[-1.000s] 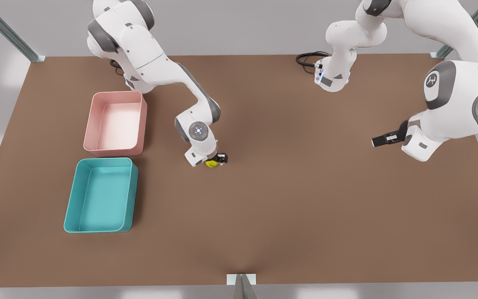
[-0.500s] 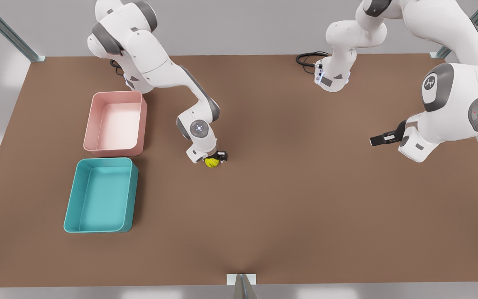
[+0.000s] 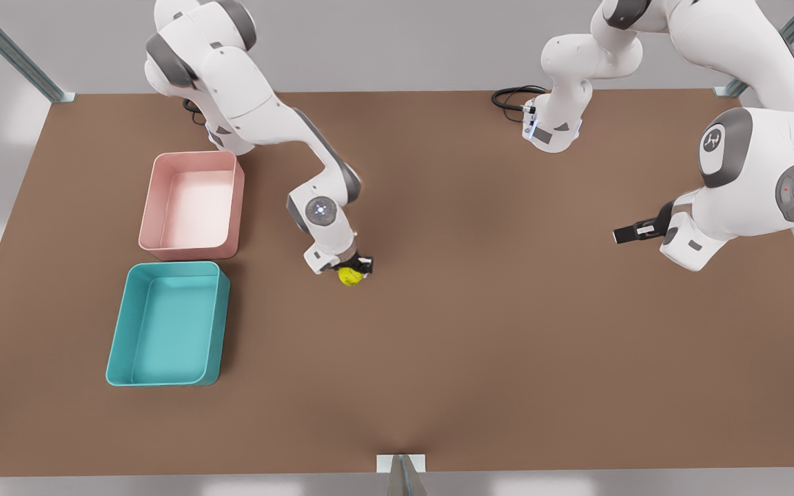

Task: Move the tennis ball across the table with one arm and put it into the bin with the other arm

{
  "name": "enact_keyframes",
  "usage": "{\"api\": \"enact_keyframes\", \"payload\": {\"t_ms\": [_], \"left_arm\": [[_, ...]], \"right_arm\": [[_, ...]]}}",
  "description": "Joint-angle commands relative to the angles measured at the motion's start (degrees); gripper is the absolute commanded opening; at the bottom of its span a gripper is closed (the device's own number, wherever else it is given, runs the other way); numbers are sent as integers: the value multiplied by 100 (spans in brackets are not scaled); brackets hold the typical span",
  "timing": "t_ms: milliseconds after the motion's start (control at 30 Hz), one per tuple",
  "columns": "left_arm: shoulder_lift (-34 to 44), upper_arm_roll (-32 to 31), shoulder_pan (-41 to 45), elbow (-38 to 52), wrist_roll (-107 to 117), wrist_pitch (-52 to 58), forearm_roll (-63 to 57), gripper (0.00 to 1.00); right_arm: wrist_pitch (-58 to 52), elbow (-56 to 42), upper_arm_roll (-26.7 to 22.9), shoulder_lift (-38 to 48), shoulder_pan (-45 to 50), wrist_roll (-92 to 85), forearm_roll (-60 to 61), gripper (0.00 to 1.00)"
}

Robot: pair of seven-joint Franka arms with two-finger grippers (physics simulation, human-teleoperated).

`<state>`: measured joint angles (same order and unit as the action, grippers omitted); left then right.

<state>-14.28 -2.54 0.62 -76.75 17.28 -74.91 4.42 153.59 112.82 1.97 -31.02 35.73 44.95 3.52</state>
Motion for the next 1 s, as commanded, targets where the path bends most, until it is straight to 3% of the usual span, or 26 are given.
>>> {"api": "enact_keyframes", "payload": {"t_ms": [0,100,267,333,433,467,500,600,667,733,800,867,967], "left_arm": [[13,-1,0,3,-14,3,-3,100],[13,-71,61,3,-14,-15,-12,100],[4,-177,53,-6,-5,21,41,100],[-31,-168,53,3,-5,3,41,100],[-31,-177,53,3,-5,3,41,100],[-22,-177,61,3,-5,12,41,100],[-22,-177,70,3,-5,12,41,100],[-22,-177,53,3,-5,3,32,100],[-13,-177,35,46,-14,-14,23,100],[-22,-168,26,38,-14,3,32,100],[-22,-177,35,38,-5,12,32,100],[-13,-177,35,38,4,12,32,100],[-22,-168,26,38,-5,21,23,100]], "right_arm": [[-320,-181,-3,114,-232,-530,-44,61],[-549,-339,-56,263,-909,-2341,-44,62],[-1929,-893,-73,588,-3106,-5874,-53,62],[-1982,-964,-82,536,-3704,-6701,-62,62],[-2043,-1043,-390,298,-3801,-6745,-510,62],[-2052,-1043,-390,272,-3819,-6745,-501,88],[-2052,-1043,-381,237,-3819,-6736,-501,100],[-2350,-1112,-364,219,-3775,-6071,-422,100],[-3756,-1657,-328,219,-3626,-4751,-88,100],[-4327,-1675,-328,755,-3335,-3810,-123,100],[-5707,-1675,-337,1748,-3247,-3687,-167,100],[-6789,-2317,-364,2056,-3282,-3677,-141,100],[-6974,-2335,-372,2320,-3291,-3739,-141,100]]}}
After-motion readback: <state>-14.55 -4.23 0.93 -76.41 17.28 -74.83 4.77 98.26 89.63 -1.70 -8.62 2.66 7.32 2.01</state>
